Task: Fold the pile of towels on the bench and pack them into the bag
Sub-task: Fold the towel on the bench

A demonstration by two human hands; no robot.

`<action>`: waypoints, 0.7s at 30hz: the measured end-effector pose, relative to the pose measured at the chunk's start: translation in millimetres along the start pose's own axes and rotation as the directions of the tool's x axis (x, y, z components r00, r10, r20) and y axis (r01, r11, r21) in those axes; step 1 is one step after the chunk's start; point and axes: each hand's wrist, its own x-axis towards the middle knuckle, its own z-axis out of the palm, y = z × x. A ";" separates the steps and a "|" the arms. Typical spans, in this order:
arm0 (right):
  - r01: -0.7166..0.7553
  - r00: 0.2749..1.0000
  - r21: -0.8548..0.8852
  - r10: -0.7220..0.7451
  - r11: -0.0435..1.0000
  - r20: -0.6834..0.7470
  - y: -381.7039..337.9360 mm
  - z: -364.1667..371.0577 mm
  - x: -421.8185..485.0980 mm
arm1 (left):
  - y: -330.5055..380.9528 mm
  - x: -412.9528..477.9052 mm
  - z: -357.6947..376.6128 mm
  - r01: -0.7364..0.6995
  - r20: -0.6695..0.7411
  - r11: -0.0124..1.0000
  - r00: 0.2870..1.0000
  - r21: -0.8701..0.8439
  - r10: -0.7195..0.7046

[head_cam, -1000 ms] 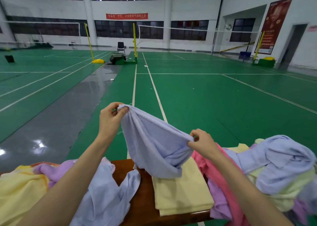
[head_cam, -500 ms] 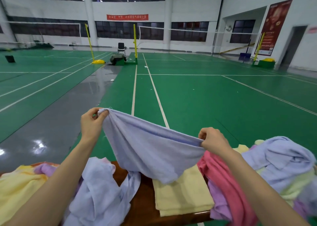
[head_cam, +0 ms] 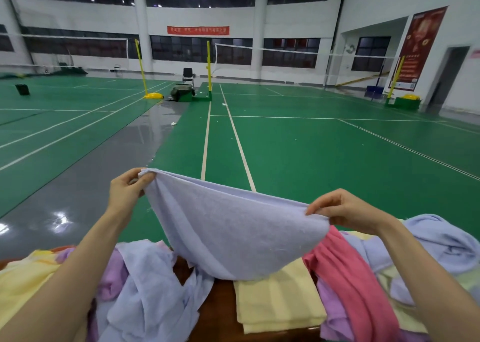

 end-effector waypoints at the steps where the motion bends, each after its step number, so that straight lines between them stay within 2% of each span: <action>1: -0.008 1.000 0.000 0.008 1.000 -0.022 -0.4 0.7 1.0 | 1.0 0.9 -3.0 0.018 0.028 0.999 0.999 -0.030 -0.017; 4: 0.019 0.994 -0.049 -0.024 0.999 -0.105 1.7 -1.4 3.1 | 5.5 2.5 -9.9 0.052 0.103 0.995 0.994 -0.082 -0.044; 9: 0.029 0.985 -0.296 -0.078 0.955 -0.153 1.8 2.8 7.8 | 12.6 4.7 -11.4 0.078 0.102 0.992 0.992 -0.103 -0.068; 12: 0.100 0.959 -0.291 -0.170 0.952 -0.227 2.4 -0.3 10.3 | 16.6 4.9 -10.5 0.084 0.104 0.992 0.992 -0.097 -0.074; 14: 0.132 0.915 -0.259 -0.219 0.957 -0.340 2.5 -5.9 13.7 | 22.1 3.0 -7.5 0.069 0.156 0.997 0.986 -0.029 -0.063; 15: 0.129 0.886 -0.258 -0.228 0.957 -0.403 2.4 -9.7 17.4 | 26.1 3.2 -5.5 0.036 0.191 0.998 0.981 0.057 -0.047; 18: 0.048 0.795 -0.330 -0.236 0.943 -0.559 -3.1 -21.4 33.5 | 44.2 9.3 4.5 -0.059 0.260 0.959 0.966 0.277 -0.016; 21: 0.013 0.687 -0.362 -0.271 0.932 -0.674 -22.7 -26.7 47.6 | 62.4 29.6 18.7 -0.049 0.125 0.975 0.992 0.217 0.022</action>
